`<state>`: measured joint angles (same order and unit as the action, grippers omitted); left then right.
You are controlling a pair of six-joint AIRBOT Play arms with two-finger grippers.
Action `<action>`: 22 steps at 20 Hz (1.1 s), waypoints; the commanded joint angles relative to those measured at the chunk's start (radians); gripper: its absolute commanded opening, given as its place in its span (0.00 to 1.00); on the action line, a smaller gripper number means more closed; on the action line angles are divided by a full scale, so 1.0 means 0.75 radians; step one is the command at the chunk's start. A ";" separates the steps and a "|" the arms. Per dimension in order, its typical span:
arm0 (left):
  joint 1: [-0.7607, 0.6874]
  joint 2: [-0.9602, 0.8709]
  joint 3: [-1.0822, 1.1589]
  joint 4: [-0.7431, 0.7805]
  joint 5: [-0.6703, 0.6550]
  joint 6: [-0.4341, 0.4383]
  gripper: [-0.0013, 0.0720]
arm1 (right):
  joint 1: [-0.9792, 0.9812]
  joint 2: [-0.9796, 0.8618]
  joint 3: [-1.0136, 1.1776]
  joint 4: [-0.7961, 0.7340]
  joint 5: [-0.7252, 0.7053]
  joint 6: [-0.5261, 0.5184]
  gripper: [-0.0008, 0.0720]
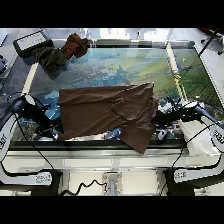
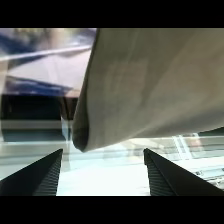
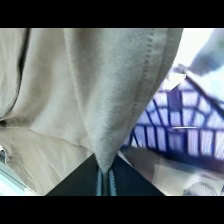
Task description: Fold the shirts.
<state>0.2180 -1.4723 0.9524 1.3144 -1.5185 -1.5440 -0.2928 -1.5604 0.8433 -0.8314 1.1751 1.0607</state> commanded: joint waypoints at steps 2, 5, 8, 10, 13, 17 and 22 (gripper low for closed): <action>-0.001 -0.050 -0.006 0.004 -0.020 -0.074 0.79 | 0.001 0.002 0.000 0.008 0.008 -0.015 0.06; -0.001 -0.071 -0.007 0.005 0.014 -0.076 0.79 | 0.001 0.002 0.000 0.014 0.008 -0.019 0.07; -0.001 -0.089 -0.007 0.004 0.079 -0.077 0.79 | 0.001 0.002 0.000 0.015 0.007 -0.020 0.06; -0.001 -0.103 -0.007 -0.003 0.120 -0.077 0.79 | 0.001 0.002 0.000 0.024 0.007 -0.021 0.07; -0.001 -0.143 -0.007 -0.061 0.157 -0.076 0.71 | 0.001 0.002 0.000 0.055 0.007 -0.030 0.07; -0.003 -0.184 -0.007 -0.202 0.216 -0.022 0.40 | 0.001 0.002 0.000 0.072 0.011 -0.030 0.07; -0.003 -0.183 -0.007 -0.356 0.219 0.115 0.03 | 0.001 0.030 0.001 0.077 0.020 -0.085 0.06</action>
<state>0.2157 -1.6062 0.9474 1.1194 -1.3830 -1.5162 -0.2924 -1.5532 0.8429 -0.7815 1.1889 1.0248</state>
